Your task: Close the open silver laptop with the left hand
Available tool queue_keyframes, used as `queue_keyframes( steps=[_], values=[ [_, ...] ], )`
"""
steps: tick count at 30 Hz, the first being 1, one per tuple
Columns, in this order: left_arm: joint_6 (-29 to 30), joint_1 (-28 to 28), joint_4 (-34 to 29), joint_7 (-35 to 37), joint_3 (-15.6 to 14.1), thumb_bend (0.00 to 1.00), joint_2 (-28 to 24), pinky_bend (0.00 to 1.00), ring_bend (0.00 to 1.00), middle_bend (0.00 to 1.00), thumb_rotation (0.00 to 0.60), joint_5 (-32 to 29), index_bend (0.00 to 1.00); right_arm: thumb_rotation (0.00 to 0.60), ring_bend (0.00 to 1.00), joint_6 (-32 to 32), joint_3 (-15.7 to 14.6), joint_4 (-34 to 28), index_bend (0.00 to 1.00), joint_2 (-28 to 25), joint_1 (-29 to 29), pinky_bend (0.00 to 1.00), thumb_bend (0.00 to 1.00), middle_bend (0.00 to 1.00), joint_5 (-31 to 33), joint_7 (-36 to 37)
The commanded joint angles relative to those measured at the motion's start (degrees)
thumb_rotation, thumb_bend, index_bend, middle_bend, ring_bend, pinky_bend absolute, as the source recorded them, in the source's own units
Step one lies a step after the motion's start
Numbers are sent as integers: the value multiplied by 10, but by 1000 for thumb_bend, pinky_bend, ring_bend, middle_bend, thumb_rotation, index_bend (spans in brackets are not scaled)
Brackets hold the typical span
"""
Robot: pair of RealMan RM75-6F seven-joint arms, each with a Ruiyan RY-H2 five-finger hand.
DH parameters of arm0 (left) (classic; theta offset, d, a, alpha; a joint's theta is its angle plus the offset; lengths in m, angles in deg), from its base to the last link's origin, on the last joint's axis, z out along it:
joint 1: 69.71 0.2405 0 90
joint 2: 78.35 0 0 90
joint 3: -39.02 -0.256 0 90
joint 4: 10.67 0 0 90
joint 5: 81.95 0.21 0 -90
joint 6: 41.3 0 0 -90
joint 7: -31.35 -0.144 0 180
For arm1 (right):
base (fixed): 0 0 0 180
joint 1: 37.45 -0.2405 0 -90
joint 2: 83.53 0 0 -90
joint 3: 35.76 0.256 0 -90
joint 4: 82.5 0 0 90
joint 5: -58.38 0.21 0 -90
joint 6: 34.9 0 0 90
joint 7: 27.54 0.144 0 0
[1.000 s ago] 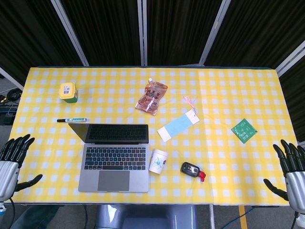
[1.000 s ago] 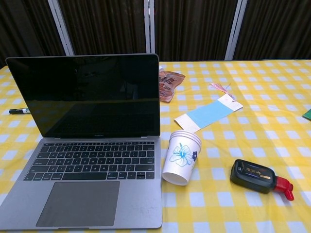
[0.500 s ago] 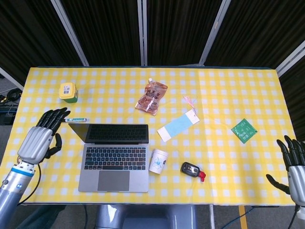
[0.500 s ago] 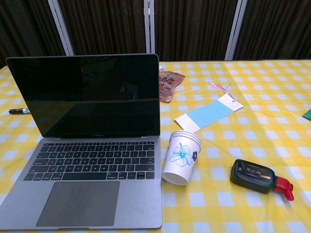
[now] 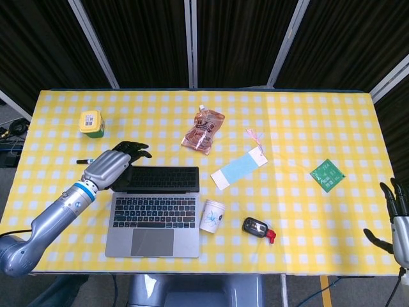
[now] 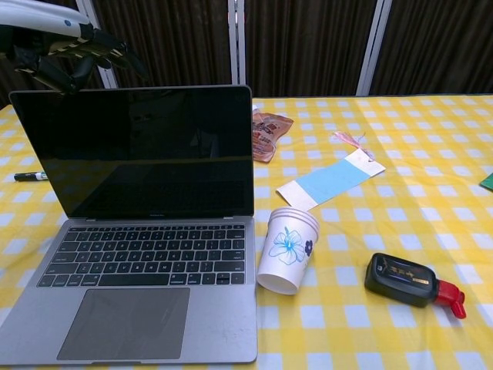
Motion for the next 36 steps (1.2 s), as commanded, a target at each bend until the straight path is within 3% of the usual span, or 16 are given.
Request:
queue_keyframes(
  steps=[1, 5, 13, 18, 25, 36],
  values=[
    [-24, -17, 21, 27, 2, 1000, 7, 78, 117, 141, 600, -9, 233, 600, 0, -1, 2, 1, 16, 0, -1, 0, 0, 0, 3, 1],
    [-30, -17, 32, 63, 4, 1000, 10, 214, 207, 245, 600, 5, 281, 600, 0, -3, 3, 3, 16, 0, -2, 0, 0, 0, 8, 2],
    [-80, 0, 19, 173, 11, 1000, -23, 305, 258, 284, 600, 48, 331, 600, 0, 0, 1, 1, 16, 1, -2, 0, 0, 0, 2, -1],
    [-104, 14, 11, 234, 22, 1000, -38, 314, 292, 319, 600, 91, 372, 600, 0, 1, 0, 1, 17, 2, -2, 0, 0, 0, 1, -4],
    [-92, 46, 7, 328, 19, 1000, -42, 314, 309, 335, 600, 202, 391, 600, 0, 4, 0, 0, 20, 2, -2, 0, 0, 0, -1, -5],
    [-76, 59, -13, 433, -32, 1000, -70, 314, 309, 335, 600, 337, 387, 600, 0, 14, -1, -4, 23, -1, 2, 0, 0, 0, -5, -4]
  ],
)
